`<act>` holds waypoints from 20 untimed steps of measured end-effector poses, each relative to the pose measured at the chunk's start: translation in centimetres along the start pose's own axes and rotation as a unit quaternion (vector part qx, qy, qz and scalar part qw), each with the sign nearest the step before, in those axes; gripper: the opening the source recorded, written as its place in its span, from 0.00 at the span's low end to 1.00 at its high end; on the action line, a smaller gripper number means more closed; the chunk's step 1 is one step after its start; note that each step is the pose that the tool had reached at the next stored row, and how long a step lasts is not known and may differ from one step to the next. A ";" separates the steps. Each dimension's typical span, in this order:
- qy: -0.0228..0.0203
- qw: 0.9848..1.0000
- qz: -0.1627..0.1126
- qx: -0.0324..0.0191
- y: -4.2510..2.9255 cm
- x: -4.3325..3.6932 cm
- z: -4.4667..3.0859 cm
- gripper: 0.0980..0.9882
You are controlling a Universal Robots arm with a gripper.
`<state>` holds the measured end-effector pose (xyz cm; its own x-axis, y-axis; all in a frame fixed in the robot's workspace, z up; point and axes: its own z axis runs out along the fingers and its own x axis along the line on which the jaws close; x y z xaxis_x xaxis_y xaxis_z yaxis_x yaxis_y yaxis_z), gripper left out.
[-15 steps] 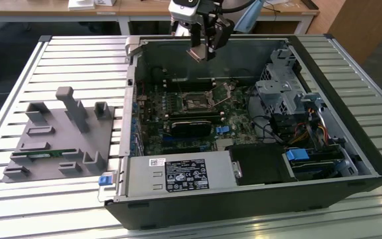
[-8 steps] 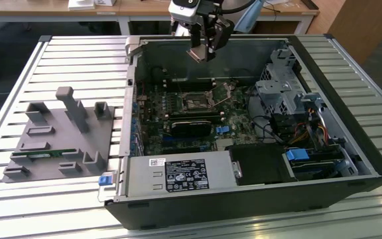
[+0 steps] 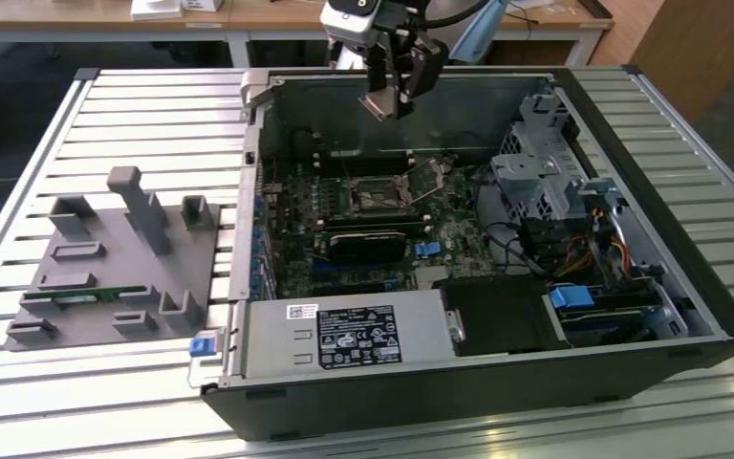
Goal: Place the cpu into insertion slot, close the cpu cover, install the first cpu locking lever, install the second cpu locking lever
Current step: 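Place the cpu into insertion slot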
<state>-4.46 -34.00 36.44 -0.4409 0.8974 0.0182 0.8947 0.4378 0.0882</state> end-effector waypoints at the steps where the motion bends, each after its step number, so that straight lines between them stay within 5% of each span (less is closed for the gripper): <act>1: -0.001 1.000 0.008 0.000 0.00 0.00 0.03 0.49; 10: -0.007 0.997 0.082 -0.001 -0.04 -0.01 0.49 0.49; 20: -0.008 0.996 0.087 -0.001 -0.07 -0.02 0.82 0.49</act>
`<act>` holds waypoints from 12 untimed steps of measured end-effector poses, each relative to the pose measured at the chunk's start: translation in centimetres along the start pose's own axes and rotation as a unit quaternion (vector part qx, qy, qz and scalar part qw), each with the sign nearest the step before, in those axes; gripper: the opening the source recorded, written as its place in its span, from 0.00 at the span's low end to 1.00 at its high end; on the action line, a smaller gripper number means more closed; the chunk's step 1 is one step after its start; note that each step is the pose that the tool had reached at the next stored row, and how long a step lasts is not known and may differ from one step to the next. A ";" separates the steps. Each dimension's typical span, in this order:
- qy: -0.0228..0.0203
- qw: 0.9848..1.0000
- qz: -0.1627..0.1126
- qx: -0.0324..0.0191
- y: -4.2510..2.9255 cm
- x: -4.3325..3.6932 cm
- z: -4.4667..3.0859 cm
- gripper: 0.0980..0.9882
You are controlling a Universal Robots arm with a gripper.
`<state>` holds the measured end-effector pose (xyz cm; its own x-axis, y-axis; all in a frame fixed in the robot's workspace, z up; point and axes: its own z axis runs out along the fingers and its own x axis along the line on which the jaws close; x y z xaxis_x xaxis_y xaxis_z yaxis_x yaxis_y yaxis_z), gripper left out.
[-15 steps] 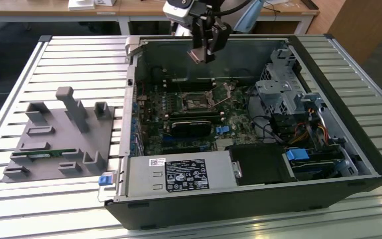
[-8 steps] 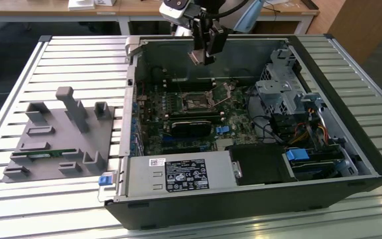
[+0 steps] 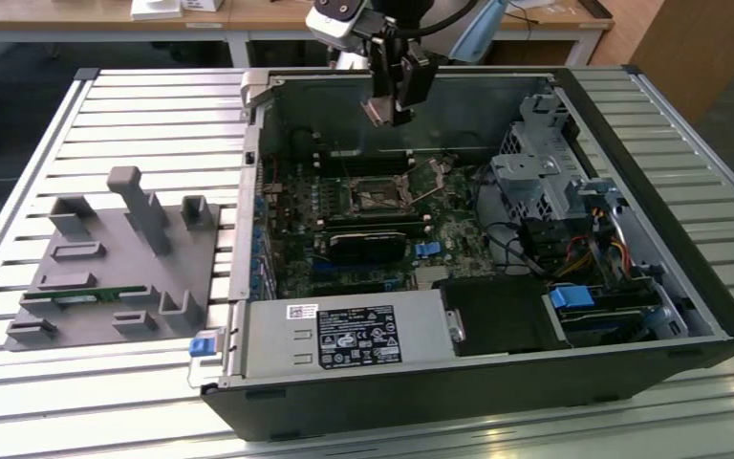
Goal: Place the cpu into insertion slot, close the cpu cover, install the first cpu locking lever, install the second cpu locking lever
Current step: 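Place the cpu into insertion slot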
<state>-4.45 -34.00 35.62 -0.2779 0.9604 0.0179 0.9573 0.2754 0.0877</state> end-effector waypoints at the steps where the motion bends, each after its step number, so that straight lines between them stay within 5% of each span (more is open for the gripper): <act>1: 0.000 1.000 0.000 0.000 0.00 0.00 0.04 0.49; 12: 0.000 1.000 0.000 0.000 -0.03 -0.01 0.34 0.49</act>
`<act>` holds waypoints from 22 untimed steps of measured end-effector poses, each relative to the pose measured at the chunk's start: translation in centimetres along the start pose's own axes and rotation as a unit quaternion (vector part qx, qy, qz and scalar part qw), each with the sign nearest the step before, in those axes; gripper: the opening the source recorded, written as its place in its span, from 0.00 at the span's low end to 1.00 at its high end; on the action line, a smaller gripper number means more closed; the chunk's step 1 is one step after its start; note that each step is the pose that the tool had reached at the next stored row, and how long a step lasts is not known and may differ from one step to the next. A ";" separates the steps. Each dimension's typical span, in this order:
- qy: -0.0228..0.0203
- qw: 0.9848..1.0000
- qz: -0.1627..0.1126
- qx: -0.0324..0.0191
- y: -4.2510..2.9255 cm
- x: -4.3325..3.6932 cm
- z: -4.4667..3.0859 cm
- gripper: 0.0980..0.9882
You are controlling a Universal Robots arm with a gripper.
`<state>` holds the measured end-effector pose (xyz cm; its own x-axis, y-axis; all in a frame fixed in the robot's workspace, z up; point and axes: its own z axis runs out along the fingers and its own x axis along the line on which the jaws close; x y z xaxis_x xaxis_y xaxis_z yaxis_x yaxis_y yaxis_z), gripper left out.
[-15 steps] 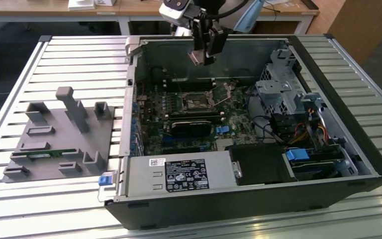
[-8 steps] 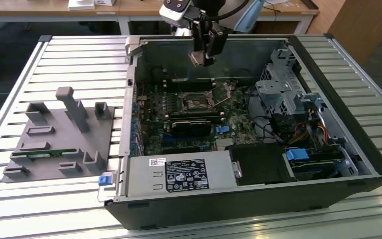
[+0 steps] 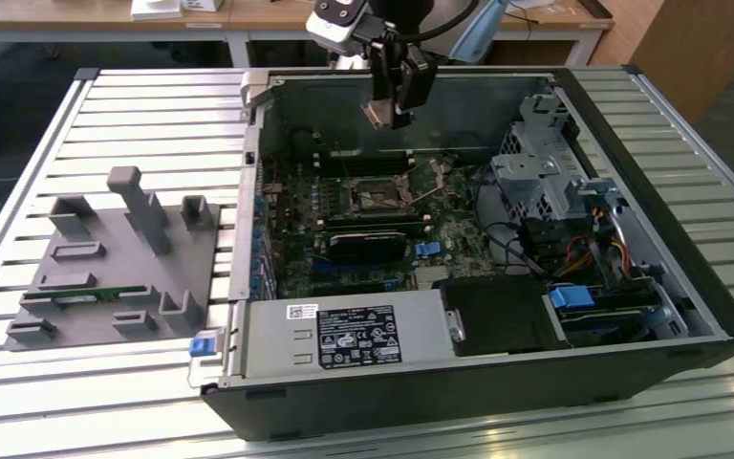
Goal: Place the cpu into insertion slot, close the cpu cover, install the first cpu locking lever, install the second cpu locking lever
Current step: 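Place the cpu into insertion slot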
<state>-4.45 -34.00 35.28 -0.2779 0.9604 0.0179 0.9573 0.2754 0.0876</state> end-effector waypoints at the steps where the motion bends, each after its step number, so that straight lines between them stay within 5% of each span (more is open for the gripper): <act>1: 0.000 1.000 0.000 0.000 0.00 0.00 0.02 0.49; 22: -0.002 1.000 0.028 0.000 -0.05 -0.01 0.58 0.49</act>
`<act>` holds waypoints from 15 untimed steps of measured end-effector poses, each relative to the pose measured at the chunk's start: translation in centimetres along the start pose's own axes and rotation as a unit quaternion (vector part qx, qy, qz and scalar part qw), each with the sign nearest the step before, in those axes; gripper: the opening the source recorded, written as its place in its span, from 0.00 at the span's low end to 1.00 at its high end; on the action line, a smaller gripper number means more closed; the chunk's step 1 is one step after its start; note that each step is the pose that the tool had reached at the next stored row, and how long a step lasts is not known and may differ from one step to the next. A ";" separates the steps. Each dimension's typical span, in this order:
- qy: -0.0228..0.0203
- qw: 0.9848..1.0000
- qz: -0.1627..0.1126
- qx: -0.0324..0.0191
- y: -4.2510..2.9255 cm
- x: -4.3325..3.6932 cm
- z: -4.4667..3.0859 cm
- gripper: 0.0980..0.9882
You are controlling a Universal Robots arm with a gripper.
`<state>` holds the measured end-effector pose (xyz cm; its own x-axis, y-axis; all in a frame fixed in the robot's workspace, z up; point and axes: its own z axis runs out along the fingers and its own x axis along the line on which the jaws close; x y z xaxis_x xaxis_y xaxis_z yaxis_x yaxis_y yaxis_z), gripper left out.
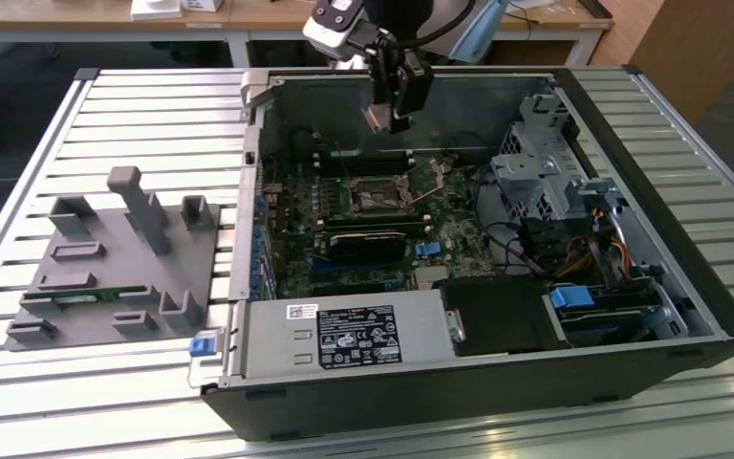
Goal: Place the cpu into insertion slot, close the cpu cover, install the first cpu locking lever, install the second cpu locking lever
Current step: 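Place the cpu into insertion slot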
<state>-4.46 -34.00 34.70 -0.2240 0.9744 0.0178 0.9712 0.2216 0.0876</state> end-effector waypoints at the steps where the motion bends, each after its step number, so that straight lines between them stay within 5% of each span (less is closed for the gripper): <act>1: 0.000 1.000 0.002 0.000 0.00 0.00 0.02 0.49; 15: -0.005 0.998 0.057 -0.001 -0.06 0.02 0.66 0.49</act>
<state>-4.46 -33.97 34.04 -0.1114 0.9936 0.0178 0.9901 0.1095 0.0876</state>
